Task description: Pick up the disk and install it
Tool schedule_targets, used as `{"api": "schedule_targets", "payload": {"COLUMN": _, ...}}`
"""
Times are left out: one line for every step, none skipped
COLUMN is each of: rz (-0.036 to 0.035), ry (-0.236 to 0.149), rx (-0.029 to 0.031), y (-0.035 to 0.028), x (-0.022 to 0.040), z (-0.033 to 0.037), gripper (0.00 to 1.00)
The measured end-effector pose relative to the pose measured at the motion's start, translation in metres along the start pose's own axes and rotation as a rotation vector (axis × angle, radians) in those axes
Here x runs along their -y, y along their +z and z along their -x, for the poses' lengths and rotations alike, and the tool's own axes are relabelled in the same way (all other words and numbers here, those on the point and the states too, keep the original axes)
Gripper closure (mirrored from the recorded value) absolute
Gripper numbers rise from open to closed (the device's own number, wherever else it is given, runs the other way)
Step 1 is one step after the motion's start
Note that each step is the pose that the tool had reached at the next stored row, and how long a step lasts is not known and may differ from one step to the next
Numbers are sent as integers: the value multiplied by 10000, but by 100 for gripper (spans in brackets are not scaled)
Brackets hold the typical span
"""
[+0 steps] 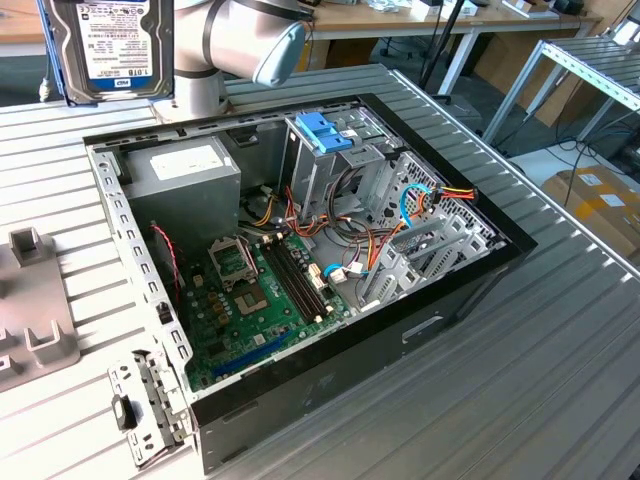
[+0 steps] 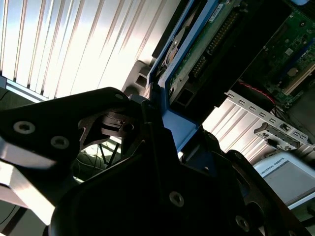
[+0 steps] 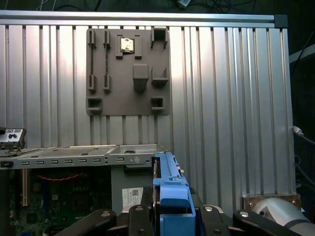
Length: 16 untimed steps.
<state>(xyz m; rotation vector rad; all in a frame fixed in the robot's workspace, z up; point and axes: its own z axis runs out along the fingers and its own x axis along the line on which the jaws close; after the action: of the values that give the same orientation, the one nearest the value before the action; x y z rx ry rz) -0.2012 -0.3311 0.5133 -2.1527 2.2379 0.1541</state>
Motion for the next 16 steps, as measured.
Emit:
{"api": "schedule_targets", "payload": {"rz": 0, "ry": 0, "rx": 0, "y": 0, "x": 12, "z": 0, "gripper": 63}}
{"api": "schedule_targets", "payload": {"rz": 0, "ry": 0, "rx": 0, "y": -1, "x": 19, "z": 1, "gripper": 63}}
{"api": "schedule_targets", "payload": {"rz": -1, "ry": 0, "rx": 1, "y": 0, "x": 26, "z": 1, "gripper": 63}}
{"api": "schedule_targets", "payload": {"rz": 0, "ry": 0, "rx": 0, "y": -1, "x": 30, "z": 1, "gripper": 63}}
{"api": "schedule_targets", "payload": {"rz": 0, "ry": 0, "rx": 0, "y": -1, "x": 36, "z": 1, "gripper": 63}}
{"api": "schedule_targets", "payload": {"rz": 0, "ry": 0, "rx": 0, "y": -1, "x": 41, "z": 2, "gripper": 63}}
{"api": "schedule_targets", "payload": {"rz": 0, "ry": 0, "rx": 0, "y": -2, "x": 46, "z": 2, "gripper": 63}}
{"api": "schedule_targets", "payload": {"rz": 0, "ry": 0, "rx": 0, "y": -2, "x": 51, "z": 2, "gripper": 63}}
{"api": "schedule_targets", "payload": {"rz": 0, "ry": 0, "rx": 0, "y": -2, "x": 55, "z": 2, "gripper": 63}}
{"api": "schedule_targets", "payload": {"rz": 0, "ry": 1, "rx": 0, "y": -2, "x": 60, "z": 2, "gripper": 63}}
{"api": "schedule_targets", "payload": {"rz": 0, "ry": 0, "rx": 0, "y": -2, "x": 65, "z": 2, "gripper": 63}}
{"api": "schedule_targets", "payload": {"rz": 0, "ry": 0, "rx": -1, "y": -2, "x": 70, "z": 3, "gripper": 63}}
{"api": "schedule_targets", "payload": {"rz": 0, "ry": 0, "rx": 0, "y": -2, "x": 76, "z": 3, "gripper": 63}}
{"api": "schedule_targets", "payload": {"rz": 0, "ry": 0, "rx": 0, "y": -2, "x": 81, "z": 3, "gripper": 63}}
{"api": "schedule_targets", "payload": {"rz": 0, "ry": 0, "rx": -1, "y": -3, "x": 85, "z": 3, "gripper": 63}}
{"api": "schedule_targets", "payload": {"rz": 0, "ry": 0, "rx": 0, "y": -3, "x": 92, "z": 3, "gripper": 63}}
